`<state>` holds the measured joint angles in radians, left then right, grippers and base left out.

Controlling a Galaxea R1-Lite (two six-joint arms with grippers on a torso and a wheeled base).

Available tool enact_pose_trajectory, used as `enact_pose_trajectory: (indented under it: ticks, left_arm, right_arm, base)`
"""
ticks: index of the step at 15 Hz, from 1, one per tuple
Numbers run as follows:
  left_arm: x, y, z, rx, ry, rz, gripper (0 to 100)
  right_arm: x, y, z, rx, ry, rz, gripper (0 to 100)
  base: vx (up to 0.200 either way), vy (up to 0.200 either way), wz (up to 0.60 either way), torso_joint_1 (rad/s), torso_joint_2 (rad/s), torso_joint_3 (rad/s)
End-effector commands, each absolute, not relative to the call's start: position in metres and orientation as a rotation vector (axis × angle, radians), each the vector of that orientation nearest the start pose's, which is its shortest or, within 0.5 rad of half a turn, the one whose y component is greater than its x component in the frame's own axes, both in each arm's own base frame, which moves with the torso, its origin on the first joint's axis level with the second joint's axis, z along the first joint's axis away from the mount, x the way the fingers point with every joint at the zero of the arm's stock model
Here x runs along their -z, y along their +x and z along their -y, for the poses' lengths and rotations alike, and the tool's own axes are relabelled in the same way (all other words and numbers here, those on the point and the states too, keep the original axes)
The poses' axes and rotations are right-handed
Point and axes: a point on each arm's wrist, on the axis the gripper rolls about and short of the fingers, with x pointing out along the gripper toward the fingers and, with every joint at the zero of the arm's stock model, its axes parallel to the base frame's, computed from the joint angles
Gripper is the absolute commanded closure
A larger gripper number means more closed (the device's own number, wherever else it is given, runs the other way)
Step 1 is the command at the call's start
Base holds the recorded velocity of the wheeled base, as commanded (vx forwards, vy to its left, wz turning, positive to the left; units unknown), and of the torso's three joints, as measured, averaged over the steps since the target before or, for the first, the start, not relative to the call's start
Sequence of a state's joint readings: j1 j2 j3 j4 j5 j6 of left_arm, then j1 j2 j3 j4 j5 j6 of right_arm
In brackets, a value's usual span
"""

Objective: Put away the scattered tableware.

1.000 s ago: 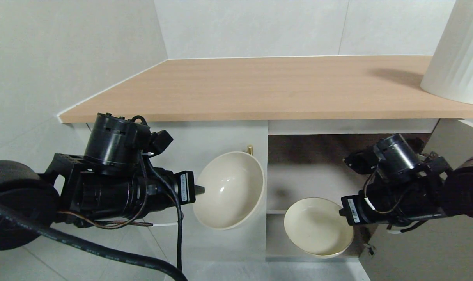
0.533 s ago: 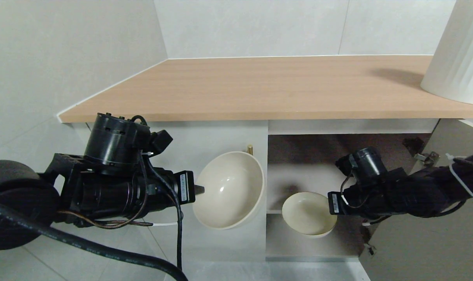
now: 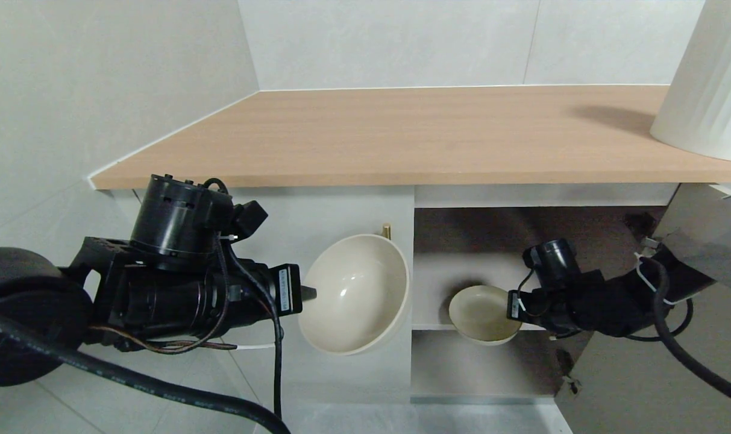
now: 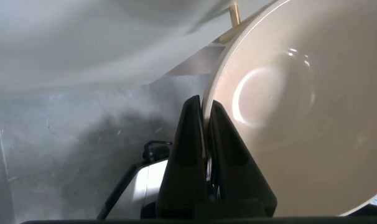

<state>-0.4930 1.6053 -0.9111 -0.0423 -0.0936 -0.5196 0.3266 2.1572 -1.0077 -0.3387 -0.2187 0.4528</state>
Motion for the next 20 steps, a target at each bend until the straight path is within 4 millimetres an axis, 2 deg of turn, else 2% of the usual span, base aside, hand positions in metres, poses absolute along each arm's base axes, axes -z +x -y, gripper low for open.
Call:
enact_pose_trajectory:
  ticks: [1,4,10,15,20]
  left_arm:
    - [-0.184,0.241,0.132,0.383,-0.356,-0.776,100]
    - [-0.184,0.241,0.132,0.383,-0.356,-0.776,100]
    - [-0.184,0.24,0.132,0.383,-0.356,-0.774,100]
    - [-0.183,0.241,0.133,0.384,-0.353,-0.778,100]
    - [-0.18,0.243,0.134,0.38,-0.352,-0.789,100]
  right_arm:
    - [-0.035,0.367,-0.113,0.114,0.221,-0.795,100]
    - [-0.033,0.375,-0.104,0.147,0.239,-0.785,100]
    - [-0.029,0.391,-0.102,0.223,0.273,-0.727,100]
    - [-0.022,0.405,-0.105,0.244,0.268,-0.706,100]
    - [-0.022,0.408,-0.106,0.244,0.273,-0.696,100]
  base:
    - [0.0,0.0,0.0,0.0,0.0,0.0]
    - [0.0,0.0,0.0,0.0,0.0,0.0]
    - [0.0,0.0,0.0,0.0,0.0,0.0]
    - [0.0,0.0,0.0,0.0,0.0,0.0]
    - [0.0,0.0,0.0,0.0,0.0,0.0]
